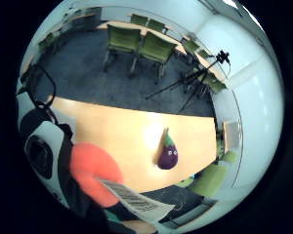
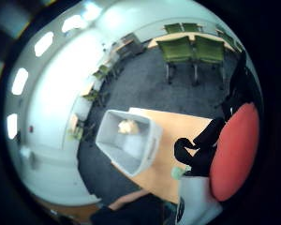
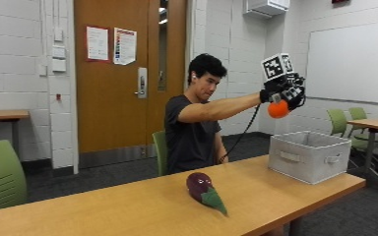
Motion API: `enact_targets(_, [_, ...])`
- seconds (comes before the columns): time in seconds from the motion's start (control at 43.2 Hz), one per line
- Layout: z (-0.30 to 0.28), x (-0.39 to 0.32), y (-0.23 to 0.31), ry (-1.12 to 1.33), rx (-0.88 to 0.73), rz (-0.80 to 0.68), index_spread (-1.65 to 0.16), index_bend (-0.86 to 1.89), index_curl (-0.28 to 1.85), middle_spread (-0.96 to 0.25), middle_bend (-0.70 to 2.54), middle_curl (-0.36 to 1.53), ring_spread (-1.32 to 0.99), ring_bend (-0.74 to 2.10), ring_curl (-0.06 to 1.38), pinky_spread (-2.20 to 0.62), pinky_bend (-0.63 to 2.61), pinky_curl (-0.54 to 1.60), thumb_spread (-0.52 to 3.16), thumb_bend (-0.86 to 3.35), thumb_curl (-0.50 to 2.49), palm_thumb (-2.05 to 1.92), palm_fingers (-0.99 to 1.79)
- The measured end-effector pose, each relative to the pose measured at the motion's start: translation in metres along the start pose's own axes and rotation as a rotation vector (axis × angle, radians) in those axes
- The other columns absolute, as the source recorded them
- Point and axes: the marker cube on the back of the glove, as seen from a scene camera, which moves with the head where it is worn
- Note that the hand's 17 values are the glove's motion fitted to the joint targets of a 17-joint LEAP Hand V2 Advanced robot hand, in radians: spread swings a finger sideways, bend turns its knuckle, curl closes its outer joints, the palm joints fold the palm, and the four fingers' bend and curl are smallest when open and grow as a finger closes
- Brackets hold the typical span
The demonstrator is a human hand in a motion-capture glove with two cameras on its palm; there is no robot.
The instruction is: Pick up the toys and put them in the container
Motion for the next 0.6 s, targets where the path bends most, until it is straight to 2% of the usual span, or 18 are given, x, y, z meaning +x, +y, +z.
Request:
enact_targets(0.278, [-0.006,-0.197,-0.01,-0.137,0.031,-0.344,-0.49,0.3,1.48,-0.37,0.97,0.69,-0.4,1.23,0.52,-0.45,0.89,0.44,0.8,0.31,0.89,0.62,1.13])
enact_targets(0.347, [0.004,-0.233,-0.01,-0.131,0.011,-0.313,-0.49,0.28,1.51,-0.37,0.97,0.7,-0.4,1.23,0.52,-0.46,0.89,0.44,0.8,0.31,0.91,0.61,1.12])
enact_targets(0.44, [0.029,-0.25,-0.018,0.032,0.011,-0.221,-0.5,0.26,1.55,-0.36,0.97,0.7,-0.4,1.23,0.52,-0.45,0.89,0.44,0.8,0.31,0.95,0.6,1.12])
enact_targets(0.509, [0.044,-0.261,-0.016,0.099,0.006,-0.268,-0.5,0.25,1.58,-0.36,0.97,0.7,-0.4,1.24,0.52,-0.46,0.89,0.44,0.8,0.31,0.98,0.59,1.13])
enact_targets(0.602, [0.062,-0.274,-0.005,0.037,-0.089,-0.359,-0.49,0.23,1.61,-0.36,0.97,0.71,-0.39,1.24,0.52,-0.45,0.89,0.44,0.8,0.31,1.01,0.57,1.12])
